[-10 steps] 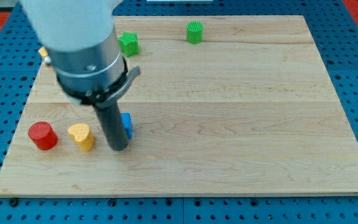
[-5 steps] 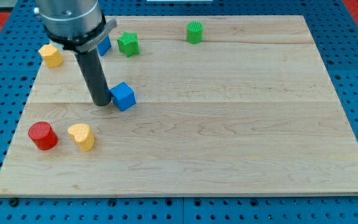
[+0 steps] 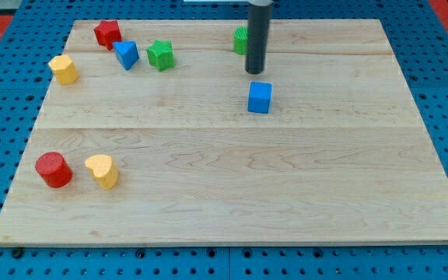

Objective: Move the cube parallel to the green circle

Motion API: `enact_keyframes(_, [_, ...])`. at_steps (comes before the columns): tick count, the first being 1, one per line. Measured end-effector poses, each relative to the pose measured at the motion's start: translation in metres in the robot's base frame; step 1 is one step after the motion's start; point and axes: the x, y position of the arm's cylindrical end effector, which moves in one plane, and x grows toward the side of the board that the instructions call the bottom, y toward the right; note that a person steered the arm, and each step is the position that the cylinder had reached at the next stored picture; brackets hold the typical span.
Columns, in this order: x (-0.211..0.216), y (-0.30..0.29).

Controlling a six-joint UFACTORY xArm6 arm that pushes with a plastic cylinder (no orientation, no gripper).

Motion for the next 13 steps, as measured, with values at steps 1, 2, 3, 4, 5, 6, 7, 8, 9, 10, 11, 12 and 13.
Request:
enact_keyframes(1, [-0.051, 0.007])
enact_keyframes(2, [-0.054, -0.018])
enact_keyframes(3, [0.012, -0.02])
enact_keyframes(4, [0.085, -0.057])
enact_keyframes(5, [0.099, -0.028])
enact_keyframes(6, [0.099, -0.009])
enact_keyframes(7, [0.082, 0.013])
enact_keyframes(8, [0.067, 0.06])
enact_keyframes(9, [0.066, 0.112])
enact_keyframes(10, [0.022, 0.129])
enact_keyframes(11, [-0.033, 0.106])
enact_keyframes(12, [-0.048, 0.122])
enact_keyframes(13, [-0.032, 0.113])
